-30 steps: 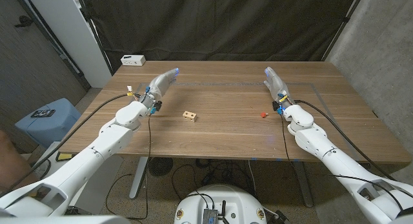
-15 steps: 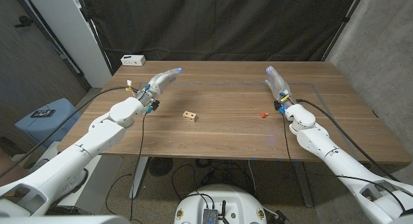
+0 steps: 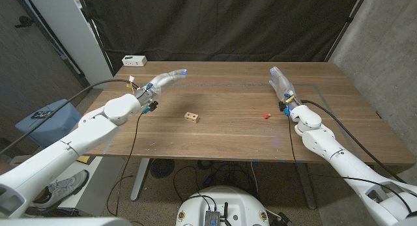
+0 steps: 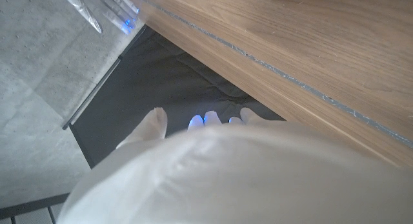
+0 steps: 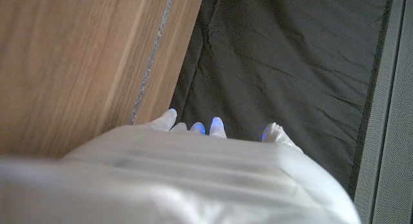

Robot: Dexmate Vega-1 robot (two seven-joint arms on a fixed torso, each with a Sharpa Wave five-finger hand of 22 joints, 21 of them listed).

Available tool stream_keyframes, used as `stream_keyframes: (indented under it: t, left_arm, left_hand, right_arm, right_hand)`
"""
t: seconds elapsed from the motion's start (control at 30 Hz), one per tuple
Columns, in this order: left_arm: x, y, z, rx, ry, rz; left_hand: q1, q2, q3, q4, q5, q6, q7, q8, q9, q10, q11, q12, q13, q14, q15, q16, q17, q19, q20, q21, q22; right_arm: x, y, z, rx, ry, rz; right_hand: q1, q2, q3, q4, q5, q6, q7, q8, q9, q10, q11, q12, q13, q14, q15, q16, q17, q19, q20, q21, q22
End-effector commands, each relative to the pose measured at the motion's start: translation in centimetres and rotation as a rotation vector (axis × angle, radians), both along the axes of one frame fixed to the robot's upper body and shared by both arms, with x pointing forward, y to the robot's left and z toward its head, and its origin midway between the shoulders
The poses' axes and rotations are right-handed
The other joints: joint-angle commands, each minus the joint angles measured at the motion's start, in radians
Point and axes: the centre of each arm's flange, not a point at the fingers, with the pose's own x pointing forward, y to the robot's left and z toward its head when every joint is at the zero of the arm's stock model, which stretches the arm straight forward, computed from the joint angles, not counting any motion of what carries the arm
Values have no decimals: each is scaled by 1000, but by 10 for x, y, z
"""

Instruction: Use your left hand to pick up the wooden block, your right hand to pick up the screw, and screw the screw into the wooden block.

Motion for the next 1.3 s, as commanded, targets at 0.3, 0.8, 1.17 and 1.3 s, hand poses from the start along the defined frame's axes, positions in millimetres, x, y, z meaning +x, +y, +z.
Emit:
stream_keyframes:
  t: [0.3,0.8,1.17,1.3]
  left_arm:
    - [-21,-3,26,398,-7,77]
    - [-38,-25,29,641,-87,207]
    - [-45,-32,22,712,-123,314]
    - [-49,-34,18,734,-144,338]
  left_hand:
    - [60,-45,-3,-70,4,-15,-44,12,4,-15,-33,-2,4,-20,-1,6,3,-29,16,4,3]
    - [108,-57,0,-86,5,-32,-59,14,3,-17,-46,3,5,-29,-3,7,4,-43,25,4,4]
    - [186,-105,-2,-93,17,20,-81,36,3,46,-59,26,8,22,-19,21,5,-53,65,8,4]
    - [231,-138,-5,-93,28,53,-90,44,3,88,-74,37,10,39,-23,22,5,-67,82,5,4]
  right_arm:
    - [3,5,-10,46,-9,-1]
    - [1,8,-15,73,-18,-12]
    - [1,7,-18,73,-10,-15]
    - [1,6,-20,76,-8,-16]
  right_hand:
    - [1,-16,0,-12,7,6,0,5,4,7,2,8,4,-16,-1,3,1,9,-14,9,2]
    - [5,-16,2,-17,8,7,-2,5,5,9,1,8,5,-16,1,2,0,9,-10,8,2]
    - [6,-17,3,-20,8,8,-6,5,5,10,-3,8,5,-17,1,2,0,8,-10,7,2]
    - [5,-17,3,-20,8,6,-7,4,5,7,-4,7,5,-19,2,1,1,7,-10,6,2]
